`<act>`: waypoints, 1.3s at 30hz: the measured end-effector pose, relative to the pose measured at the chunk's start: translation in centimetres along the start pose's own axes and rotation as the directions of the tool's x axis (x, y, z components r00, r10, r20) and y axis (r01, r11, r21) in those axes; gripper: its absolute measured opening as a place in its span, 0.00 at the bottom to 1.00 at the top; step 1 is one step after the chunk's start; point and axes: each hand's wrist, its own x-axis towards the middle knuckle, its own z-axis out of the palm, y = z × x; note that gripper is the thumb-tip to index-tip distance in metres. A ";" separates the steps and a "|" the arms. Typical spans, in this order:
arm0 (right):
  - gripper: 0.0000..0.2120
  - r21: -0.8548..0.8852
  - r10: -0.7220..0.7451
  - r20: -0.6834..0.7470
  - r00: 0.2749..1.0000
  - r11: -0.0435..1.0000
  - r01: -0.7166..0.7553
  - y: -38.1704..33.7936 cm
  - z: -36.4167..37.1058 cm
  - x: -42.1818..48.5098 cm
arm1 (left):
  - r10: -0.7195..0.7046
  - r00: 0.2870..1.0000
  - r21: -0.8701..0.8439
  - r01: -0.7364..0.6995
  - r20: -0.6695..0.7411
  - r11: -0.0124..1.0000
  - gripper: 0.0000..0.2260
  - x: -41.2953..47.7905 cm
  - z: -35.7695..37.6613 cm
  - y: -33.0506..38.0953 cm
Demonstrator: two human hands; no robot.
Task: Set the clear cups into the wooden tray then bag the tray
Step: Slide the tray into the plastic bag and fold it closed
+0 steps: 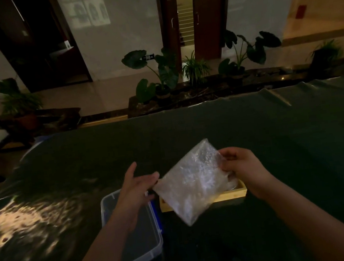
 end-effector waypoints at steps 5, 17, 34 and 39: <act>0.12 -0.059 -0.058 0.150 0.987 0.996 0.068 -1.5 0.2 0.3 | -0.029 0.946 0.436 -0.122 0.324 0.892 0.27 0.0 1.1 3.0; 0.36 0.348 0.124 0.143 0.982 0.922 -0.168 0.6 0.8 -1.6 | 0.136 0.981 0.280 -0.170 0.137 0.945 0.12 -1.4 4.5 1.3; 0.05 0.208 0.014 0.089 0.996 0.978 -0.032 -0.4 0.5 -2.5 | 0.140 0.984 0.126 -0.153 0.107 0.980 0.07 -1.1 3.1 2.3; 0.11 0.285 0.006 0.163 0.987 0.957 -0.053 0.0 0.2 -2.0 | 0.180 0.981 0.112 -0.188 0.078 0.976 0.06 -1.3 3.2 1.9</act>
